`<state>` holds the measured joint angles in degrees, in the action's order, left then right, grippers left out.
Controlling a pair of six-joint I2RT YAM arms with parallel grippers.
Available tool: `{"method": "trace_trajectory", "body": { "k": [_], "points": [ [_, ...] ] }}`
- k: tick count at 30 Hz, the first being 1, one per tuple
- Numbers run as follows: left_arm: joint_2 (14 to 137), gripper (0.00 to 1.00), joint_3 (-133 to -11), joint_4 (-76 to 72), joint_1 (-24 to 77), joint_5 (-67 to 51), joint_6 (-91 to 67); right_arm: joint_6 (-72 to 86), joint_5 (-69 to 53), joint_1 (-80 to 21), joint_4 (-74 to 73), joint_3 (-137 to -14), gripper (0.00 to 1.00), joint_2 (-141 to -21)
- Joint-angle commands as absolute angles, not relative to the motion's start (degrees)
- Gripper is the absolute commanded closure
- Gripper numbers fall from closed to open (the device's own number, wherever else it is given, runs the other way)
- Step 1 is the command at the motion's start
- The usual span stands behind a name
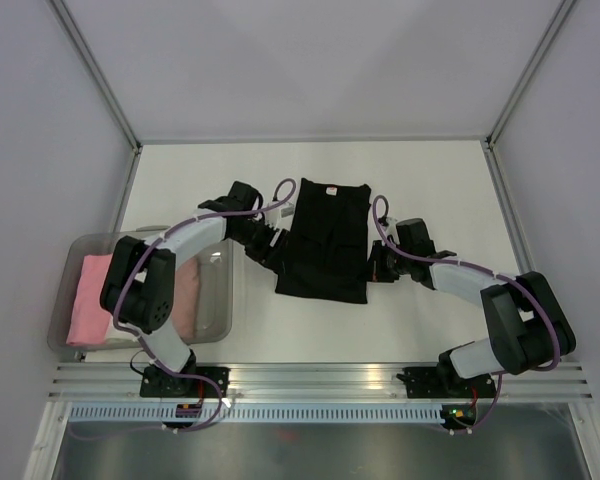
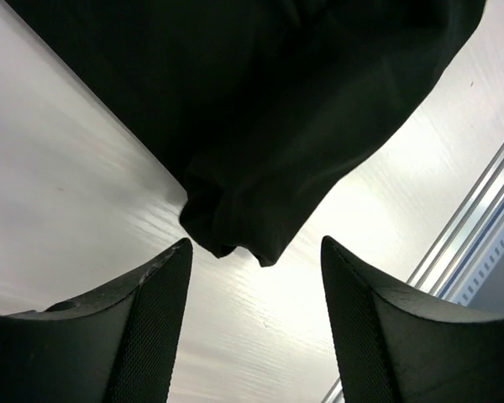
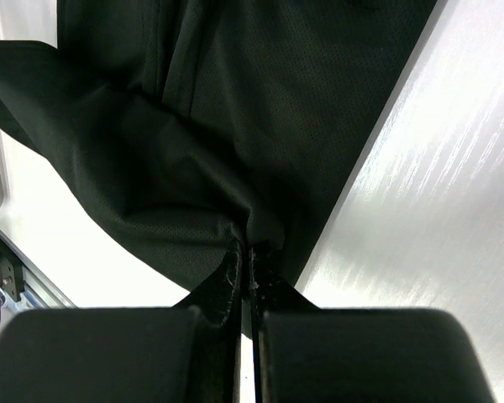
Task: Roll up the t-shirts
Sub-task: Roll the tshirt
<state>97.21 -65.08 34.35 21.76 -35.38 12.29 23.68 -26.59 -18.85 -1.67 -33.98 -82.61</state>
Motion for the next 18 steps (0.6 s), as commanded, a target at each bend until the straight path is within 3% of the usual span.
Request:
{"method": "trace_trajectory", "body": {
  "k": [1,6,18],
  "points": [
    [99.31,0.33,-63.54,36.21,23.11,-32.69,8.89,22.68,-26.1,-18.55,0.18,-36.39,1.0,-83.14],
    [101.86,0.38,-64.86,35.77,23.64,-33.66,7.47,22.41,-25.58,-18.63,0.18,-36.56,1.0,-83.5],
    [103.62,0.6,-65.3,33.76,25.05,-39.28,4.14,22.5,-24.61,-18.55,-1.58,-36.38,1.0,-83.05]
  ]
}}
